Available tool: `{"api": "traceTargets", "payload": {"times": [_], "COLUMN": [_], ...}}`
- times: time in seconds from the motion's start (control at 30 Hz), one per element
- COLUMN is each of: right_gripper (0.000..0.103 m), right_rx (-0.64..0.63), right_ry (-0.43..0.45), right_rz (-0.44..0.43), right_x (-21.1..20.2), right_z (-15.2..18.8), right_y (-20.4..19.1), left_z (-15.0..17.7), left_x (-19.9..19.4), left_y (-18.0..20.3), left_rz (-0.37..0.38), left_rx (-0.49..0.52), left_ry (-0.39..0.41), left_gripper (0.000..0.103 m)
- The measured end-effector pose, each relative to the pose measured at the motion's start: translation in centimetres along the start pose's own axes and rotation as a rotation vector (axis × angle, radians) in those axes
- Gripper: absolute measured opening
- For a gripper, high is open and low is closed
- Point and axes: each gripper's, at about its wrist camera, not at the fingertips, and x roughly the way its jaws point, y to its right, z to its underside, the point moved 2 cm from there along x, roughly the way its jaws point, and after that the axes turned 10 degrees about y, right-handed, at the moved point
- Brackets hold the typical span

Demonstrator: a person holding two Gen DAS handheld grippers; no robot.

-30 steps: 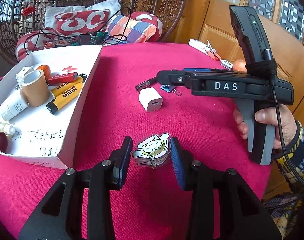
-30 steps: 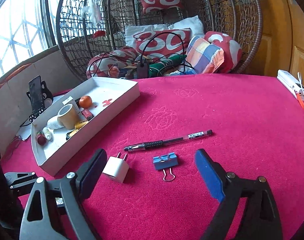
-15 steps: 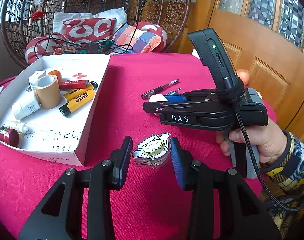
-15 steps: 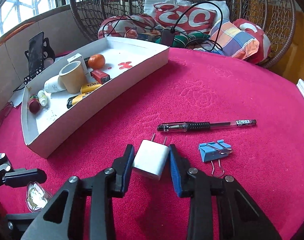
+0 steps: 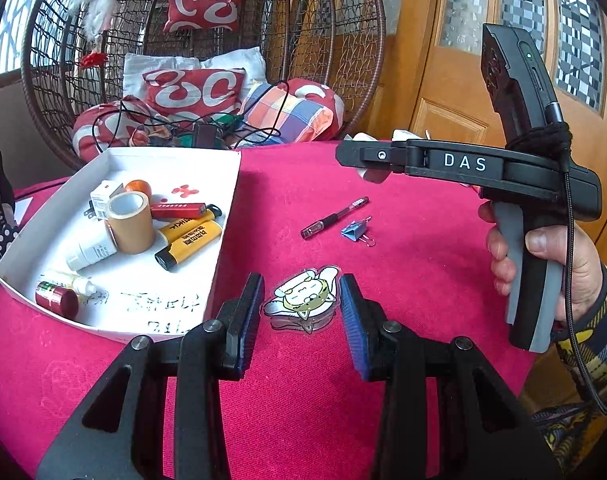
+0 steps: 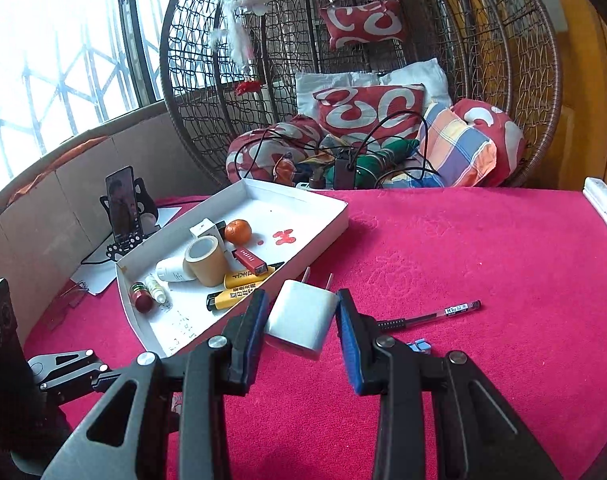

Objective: Organize rigid objects
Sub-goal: 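Grasp the cartoon acrylic badge with the left tool while the right tool grasps the white USB adapter, then carry the badge into the tray and open the left tool while the right tool releases the adapter there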

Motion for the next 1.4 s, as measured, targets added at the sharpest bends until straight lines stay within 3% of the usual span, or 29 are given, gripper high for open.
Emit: {"api": "traceTargets", "payload": {"times": [0.3,0.8,1.4], "right_gripper": [0.034,0.034,0.034], "right_rx": [-0.006,-0.051,-0.059], "right_ry": [0.064,0.107,0.052], "right_rz": [-0.027,-0.074,-0.113], "right_x": [-1.4,-0.9,3.8], "right_z": [-2.2,-5.2,-6.4], "right_y": [-0.8,-3.1,-4.7], "left_z": [-1.5,-2.7,-4.9], "left_x": [-1.9,-3.0,-2.4], "left_y": [-2.3,-5.8,-11.2], "left_rz": [-0.057,-0.123,-0.244], "left_rx": [-0.033,-0.067,-0.097], "left_ry": [0.062,0.09,0.11], "left_gripper": [0.038,0.038,0.038]}}
